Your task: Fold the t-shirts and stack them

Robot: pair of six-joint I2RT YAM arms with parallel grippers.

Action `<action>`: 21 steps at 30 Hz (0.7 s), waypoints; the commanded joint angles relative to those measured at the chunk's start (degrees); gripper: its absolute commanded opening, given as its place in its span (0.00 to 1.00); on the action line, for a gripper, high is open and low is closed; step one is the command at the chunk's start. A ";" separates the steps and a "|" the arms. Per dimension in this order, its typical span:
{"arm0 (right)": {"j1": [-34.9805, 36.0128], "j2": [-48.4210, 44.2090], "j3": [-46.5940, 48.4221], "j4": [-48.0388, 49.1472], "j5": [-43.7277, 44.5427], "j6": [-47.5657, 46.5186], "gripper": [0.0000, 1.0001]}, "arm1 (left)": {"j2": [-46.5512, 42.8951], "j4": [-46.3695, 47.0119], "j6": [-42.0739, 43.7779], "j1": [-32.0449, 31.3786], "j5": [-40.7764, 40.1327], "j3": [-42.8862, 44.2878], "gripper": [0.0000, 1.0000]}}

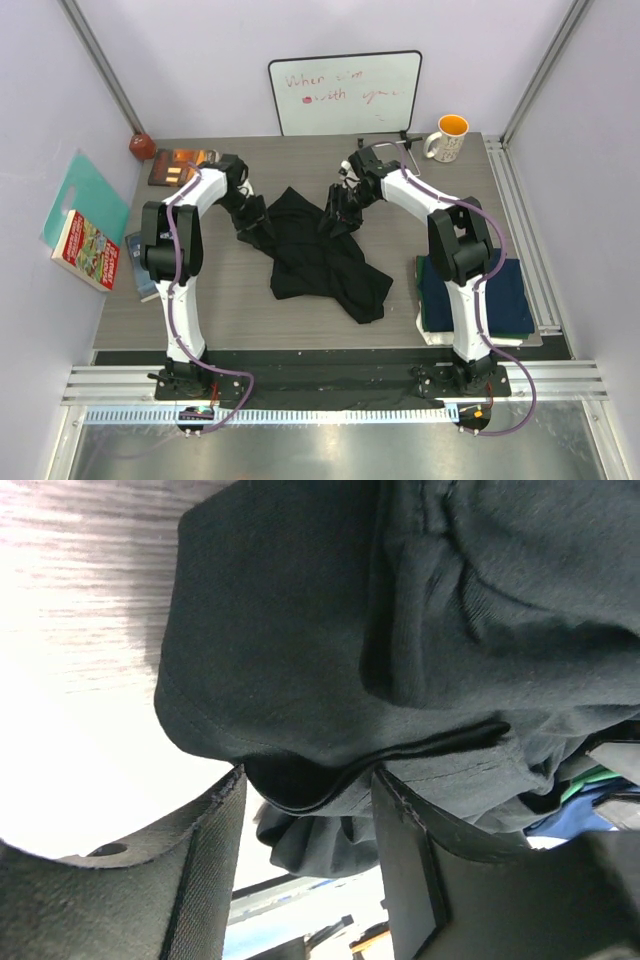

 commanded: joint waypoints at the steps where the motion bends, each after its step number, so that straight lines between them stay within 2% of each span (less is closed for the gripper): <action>1: 0.21 0.45 2.36 0.71 -1.58 0.69 0.49 | -2.14 2.70 0.05 0.10 1.85 -0.37 0.52; 3: 0.21 0.36 2.54 0.72 -1.58 0.77 0.49 | -1.87 3.75 -0.12 0.10 2.03 -0.63 0.47; 8: 0.21 0.01 2.37 0.71 -1.58 0.86 0.49 | -1.61 6.91 -0.65 0.10 2.29 -1.60 0.07; 14: 0.21 -0.61 1.22 0.54 -1.31 0.77 0.49 | -6.61 11.39 -2.32 0.10 1.15 -3.44 0.00; 21: -0.22 -0.96 1.92 0.10 -0.52 0.42 0.48 | -16.10 18.24 -9.69 0.80 -4.03 -2.22 0.00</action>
